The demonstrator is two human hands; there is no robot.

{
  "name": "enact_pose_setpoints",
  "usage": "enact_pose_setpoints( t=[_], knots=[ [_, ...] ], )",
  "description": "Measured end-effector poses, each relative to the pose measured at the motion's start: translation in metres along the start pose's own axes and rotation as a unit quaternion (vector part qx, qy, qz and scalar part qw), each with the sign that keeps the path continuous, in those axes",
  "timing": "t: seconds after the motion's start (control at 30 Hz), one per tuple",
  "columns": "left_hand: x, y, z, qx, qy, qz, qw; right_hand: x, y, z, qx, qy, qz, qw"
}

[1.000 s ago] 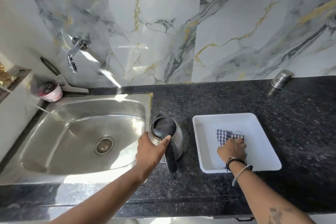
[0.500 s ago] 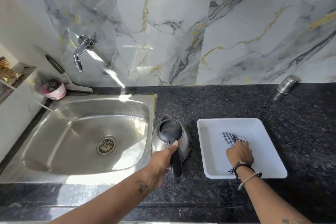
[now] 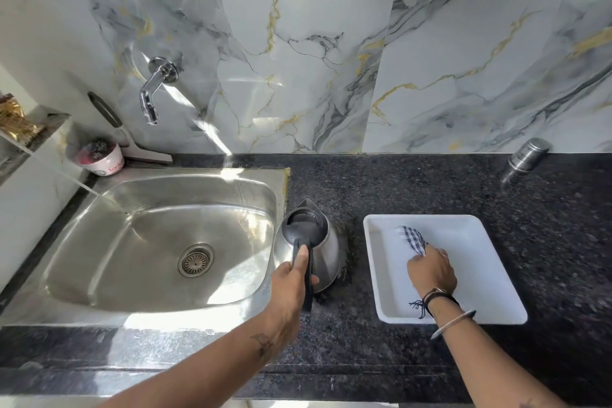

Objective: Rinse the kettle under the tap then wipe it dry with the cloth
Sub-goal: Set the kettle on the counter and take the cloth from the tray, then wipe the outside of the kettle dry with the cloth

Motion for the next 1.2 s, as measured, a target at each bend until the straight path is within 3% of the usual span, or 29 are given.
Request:
enact_pose_setpoints(
  t=[0.13,0.23,0.37,0.53,0.63,0.77,0.93,1.03,1.2],
  knots=[
    [0.0,0.002,-0.002,0.013,0.014,-0.025,1.0,-0.006,0.022,0.004,0.061,-0.013,0.042,0.997],
    [0.001,0.001,-0.003,0.018,0.015,-0.032,0.999,-0.014,0.047,0.009,0.179,-0.006,0.091,0.98],
    [0.002,0.002,-0.002,0.028,0.035,-0.024,0.999,-0.045,0.107,0.028,0.26,0.006,0.234,0.937],
    [0.008,0.003,0.0,0.033,0.041,-0.025,0.998,-0.097,0.195,0.051,0.185,0.024,0.456,0.87],
    [0.01,0.004,-0.001,0.045,0.042,-0.03,0.998,-0.114,0.233,0.042,0.05,0.062,0.509,0.857],
    [0.014,0.006,0.0,0.043,0.052,-0.025,0.997,-0.111,0.251,0.031,-0.015,0.068,0.503,0.861],
    [0.016,0.012,-0.002,0.004,0.053,-0.001,0.999,-0.076,0.226,0.043,0.154,0.056,0.349,0.923],
    [0.019,0.013,0.0,-0.014,0.054,-0.018,0.998,-0.061,0.206,0.049,0.186,0.065,0.285,0.938],
    [0.044,-0.009,0.025,-0.186,0.104,0.002,0.977,-0.051,0.186,0.055,0.186,0.072,0.253,0.947]
  ],
)
Point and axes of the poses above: each hand's wrist, its own x-axis towards the middle knuckle, its own z-axis out of the back of the hand, y = z × x, the point moved 8 cm from there along x, towards the middle knuckle, and after that the axes turned 2 degrees about x, right-handed, at the moved point
